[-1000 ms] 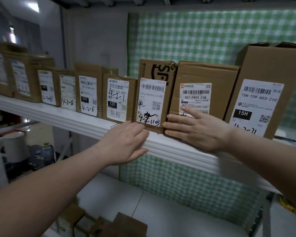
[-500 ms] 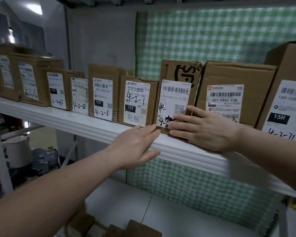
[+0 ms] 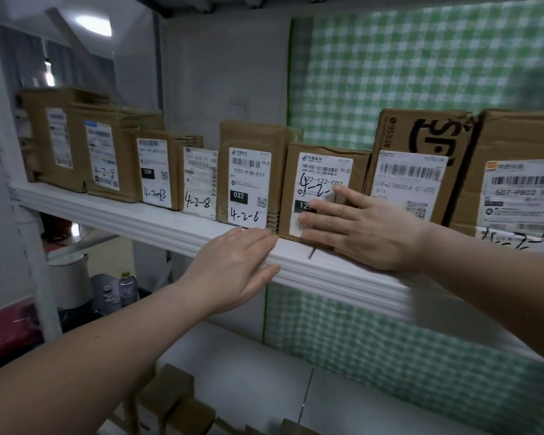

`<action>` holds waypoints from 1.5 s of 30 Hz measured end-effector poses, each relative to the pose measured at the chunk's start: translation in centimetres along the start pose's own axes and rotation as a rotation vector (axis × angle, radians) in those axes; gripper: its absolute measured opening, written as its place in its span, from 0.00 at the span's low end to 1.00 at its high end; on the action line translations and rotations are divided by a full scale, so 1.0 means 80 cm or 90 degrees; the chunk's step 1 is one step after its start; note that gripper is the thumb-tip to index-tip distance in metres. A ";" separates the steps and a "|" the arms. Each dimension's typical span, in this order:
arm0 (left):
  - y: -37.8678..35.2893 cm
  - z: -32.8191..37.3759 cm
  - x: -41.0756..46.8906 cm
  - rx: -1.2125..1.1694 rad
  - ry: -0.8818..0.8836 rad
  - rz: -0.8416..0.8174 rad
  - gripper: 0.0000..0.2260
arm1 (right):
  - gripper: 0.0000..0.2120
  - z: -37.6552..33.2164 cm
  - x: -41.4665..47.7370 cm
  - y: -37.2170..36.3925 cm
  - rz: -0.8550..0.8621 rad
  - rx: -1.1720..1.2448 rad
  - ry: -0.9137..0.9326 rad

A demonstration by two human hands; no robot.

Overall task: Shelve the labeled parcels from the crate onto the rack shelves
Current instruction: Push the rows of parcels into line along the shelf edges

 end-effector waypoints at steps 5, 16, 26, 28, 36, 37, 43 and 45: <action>-0.002 -0.030 -0.014 -0.004 0.023 -0.014 0.24 | 0.31 0.004 0.006 -0.005 -0.028 0.011 -0.015; 0.001 -0.090 -0.047 0.047 0.109 -0.036 0.24 | 0.25 -0.017 0.123 -0.001 0.003 0.028 0.063; 0.014 -0.148 -0.073 0.094 0.197 -0.042 0.23 | 0.26 -0.034 0.221 -0.026 -0.119 -0.036 0.094; 0.012 -0.160 -0.081 0.099 0.220 -0.042 0.23 | 0.26 -0.038 0.240 -0.023 -0.140 -0.027 0.102; 0.002 -0.217 -0.114 0.125 0.260 -0.055 0.24 | 0.27 -0.053 0.308 -0.021 -0.145 -0.017 0.110; 0.002 -0.228 -0.117 0.127 0.268 -0.051 0.25 | 0.27 -0.054 0.319 -0.019 -0.141 -0.014 0.110; -0.006 -0.323 -0.130 0.106 0.335 -0.104 0.34 | 0.28 -0.073 0.405 -0.016 -0.133 -0.050 0.108; -0.017 -0.364 -0.132 0.105 0.347 -0.144 0.33 | 0.28 -0.079 0.439 -0.013 -0.134 -0.048 0.097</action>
Point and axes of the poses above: each hand's wrist, its own x-axis towards the middle knuckle, its own y-axis out of the back of the hand, z = x × y, the point moved 7 cm from there along x, towards the middle knuckle, and after that the axes turned 5 degrees about x, right-handed, at the moved point
